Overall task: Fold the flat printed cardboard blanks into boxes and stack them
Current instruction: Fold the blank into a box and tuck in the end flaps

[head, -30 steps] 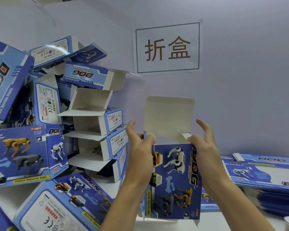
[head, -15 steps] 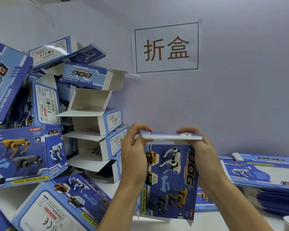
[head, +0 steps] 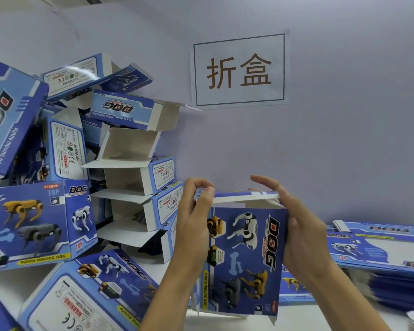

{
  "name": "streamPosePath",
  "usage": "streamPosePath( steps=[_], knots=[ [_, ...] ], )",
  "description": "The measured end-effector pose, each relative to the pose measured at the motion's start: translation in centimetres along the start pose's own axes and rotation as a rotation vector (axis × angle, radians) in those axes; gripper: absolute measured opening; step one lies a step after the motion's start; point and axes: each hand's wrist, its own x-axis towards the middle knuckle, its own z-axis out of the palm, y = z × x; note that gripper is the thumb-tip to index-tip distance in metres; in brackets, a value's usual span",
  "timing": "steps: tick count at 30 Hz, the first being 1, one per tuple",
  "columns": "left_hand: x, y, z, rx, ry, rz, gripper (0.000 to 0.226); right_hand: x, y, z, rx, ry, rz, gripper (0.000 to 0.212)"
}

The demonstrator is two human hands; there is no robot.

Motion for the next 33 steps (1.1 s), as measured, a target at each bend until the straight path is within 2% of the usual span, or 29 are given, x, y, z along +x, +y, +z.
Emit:
streamPosePath(
  steps=[2, 10, 13, 17, 20, 26, 30, 33],
  knots=[
    [0.3, -0.3, -0.2, 0.014, -0.012, 0.008, 0.015, -0.1, 0.0, 0.2, -0.017, 0.0, -0.014, 0.042],
    [0.5, -1.5, -0.7, 0.046, -0.021, 0.068, 0.019, -0.1, 0.3, 0.0, -0.138, 0.059, 0.003, 0.023],
    [0.7, -1.7, -0.7, 0.039, 0.013, 0.102, 0.022, 0.0, 0.2, -0.2, -0.176, 0.073, -0.001, 0.021],
    [0.5, -1.8, -0.8, 0.032, -0.036, 0.095, 0.015, 0.1, 0.3, -0.2, -0.208, 0.111, -0.014, 0.02],
    [0.4, -1.5, -0.7, 0.065, -0.04, 0.096, 0.021, 0.2, 0.4, 0.0, -0.22, 0.148, -0.032, 0.014],
    [0.2, -0.8, -0.4, 0.08, 0.019, 0.12, 0.017, 0.1, 0.6, 0.8, -0.226, 0.203, -0.094, 0.021],
    [0.1, -0.4, 0.0, 0.099, 0.061, 0.132, 0.027, 0.1, 0.5, 1.0, -0.217, 0.208, -0.099, 0.015],
    [0.1, -0.4, 0.0, 0.112, 0.06, 0.161, 0.016, 0.2, 0.4, 1.0, -0.205, 0.21, -0.099, 0.021]
  ],
)
